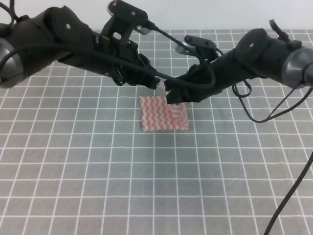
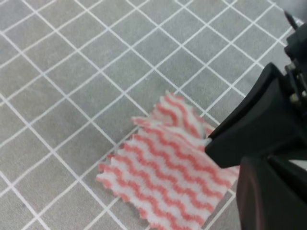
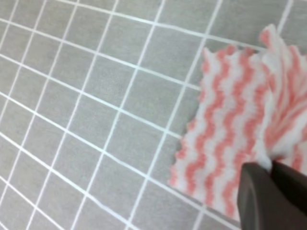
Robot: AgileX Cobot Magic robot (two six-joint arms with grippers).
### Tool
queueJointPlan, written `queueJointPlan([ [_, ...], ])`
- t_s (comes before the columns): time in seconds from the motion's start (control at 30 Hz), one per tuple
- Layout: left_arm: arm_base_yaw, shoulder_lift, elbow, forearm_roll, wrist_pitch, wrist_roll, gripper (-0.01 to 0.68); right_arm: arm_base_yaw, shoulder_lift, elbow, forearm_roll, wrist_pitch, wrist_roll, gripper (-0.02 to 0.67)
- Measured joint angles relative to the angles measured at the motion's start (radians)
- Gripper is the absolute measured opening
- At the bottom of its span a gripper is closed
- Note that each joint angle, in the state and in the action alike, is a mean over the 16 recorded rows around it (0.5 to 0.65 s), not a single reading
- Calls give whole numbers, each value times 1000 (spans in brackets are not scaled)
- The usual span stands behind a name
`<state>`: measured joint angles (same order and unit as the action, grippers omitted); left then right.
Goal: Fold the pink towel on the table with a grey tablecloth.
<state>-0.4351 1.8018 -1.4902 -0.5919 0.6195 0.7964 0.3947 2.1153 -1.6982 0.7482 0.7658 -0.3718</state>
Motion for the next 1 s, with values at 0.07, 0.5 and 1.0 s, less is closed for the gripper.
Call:
queueJointPlan([
  [0.07,0,-5,0,1,2,-3,-1,8,7,0,9,-6,0,-15],
  [0.5,0,-8,0,3,13,-4,-1,51,54,-17,51,-48,-8,-15],
  [1.0,0,-9,0,2,16,-1,-1,77,92,-27,127,-97,-67,65],
])
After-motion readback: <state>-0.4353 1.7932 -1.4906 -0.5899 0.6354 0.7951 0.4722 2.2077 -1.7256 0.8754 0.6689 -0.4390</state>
